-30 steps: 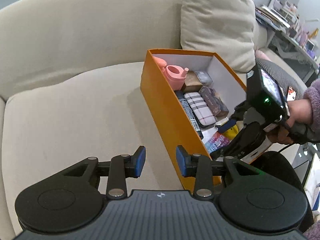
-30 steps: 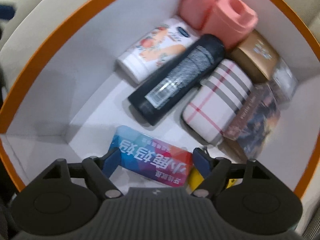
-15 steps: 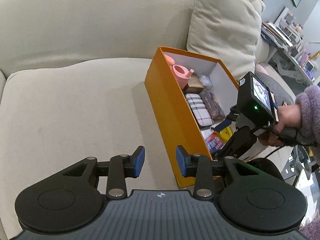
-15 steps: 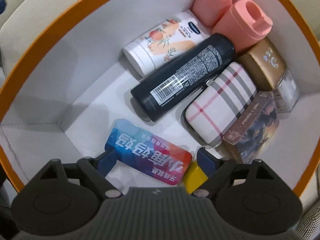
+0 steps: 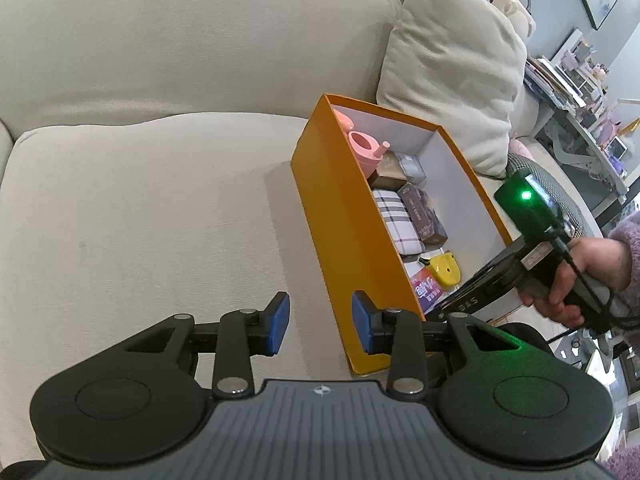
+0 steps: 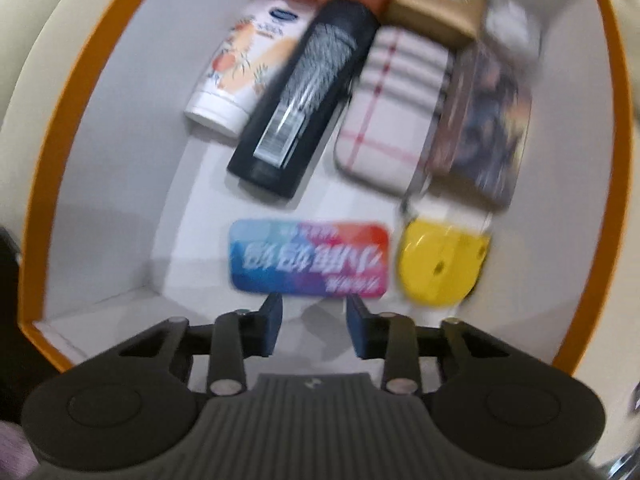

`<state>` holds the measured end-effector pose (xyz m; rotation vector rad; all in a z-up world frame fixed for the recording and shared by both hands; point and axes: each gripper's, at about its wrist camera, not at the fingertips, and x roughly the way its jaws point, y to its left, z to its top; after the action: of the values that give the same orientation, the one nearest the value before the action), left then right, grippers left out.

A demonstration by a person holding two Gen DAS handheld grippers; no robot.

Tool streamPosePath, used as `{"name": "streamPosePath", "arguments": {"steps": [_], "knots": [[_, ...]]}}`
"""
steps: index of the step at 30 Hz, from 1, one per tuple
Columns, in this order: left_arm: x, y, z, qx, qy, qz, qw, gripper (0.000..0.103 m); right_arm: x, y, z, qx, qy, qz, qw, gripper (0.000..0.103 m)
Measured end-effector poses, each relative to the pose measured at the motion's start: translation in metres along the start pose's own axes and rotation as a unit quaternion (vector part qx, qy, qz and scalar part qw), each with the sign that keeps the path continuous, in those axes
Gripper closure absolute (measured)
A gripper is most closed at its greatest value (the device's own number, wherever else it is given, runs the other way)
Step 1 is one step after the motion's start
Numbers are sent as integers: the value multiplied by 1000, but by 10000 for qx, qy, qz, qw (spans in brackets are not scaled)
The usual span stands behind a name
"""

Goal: Organize rigid objects

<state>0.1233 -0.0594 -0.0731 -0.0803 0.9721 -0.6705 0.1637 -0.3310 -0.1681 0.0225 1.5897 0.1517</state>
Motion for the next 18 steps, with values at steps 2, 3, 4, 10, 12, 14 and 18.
{"name": "streamPosePath", "arguments": {"steps": [2,3,4,10,12,14,18], "knots": [[0,0,-1,24,17,10,10000,61,8,-2,0,140,15,118,9998,83],[-1,0,-1,30,25,25,10000,61,11,1,1,179,-21,141,9997,84],[-1,1,-1,28,25,39,10000,61,13,4,2,230,-76,157,9996,85],[-4,5,-3,-21,33,92,10000,61,15,11,6,585,-339,329,9972,87],[-4,4,-4,-18,48,81,10000,61,13,7,6,705,-398,384,9960,87],[-3,-1,-5,48,53,98,9999,61,9,0,-7,895,-456,487,9938,86],[-6,-20,-7,320,7,253,9992,61,-13,-16,-24,1002,-895,552,9894,82]]}}
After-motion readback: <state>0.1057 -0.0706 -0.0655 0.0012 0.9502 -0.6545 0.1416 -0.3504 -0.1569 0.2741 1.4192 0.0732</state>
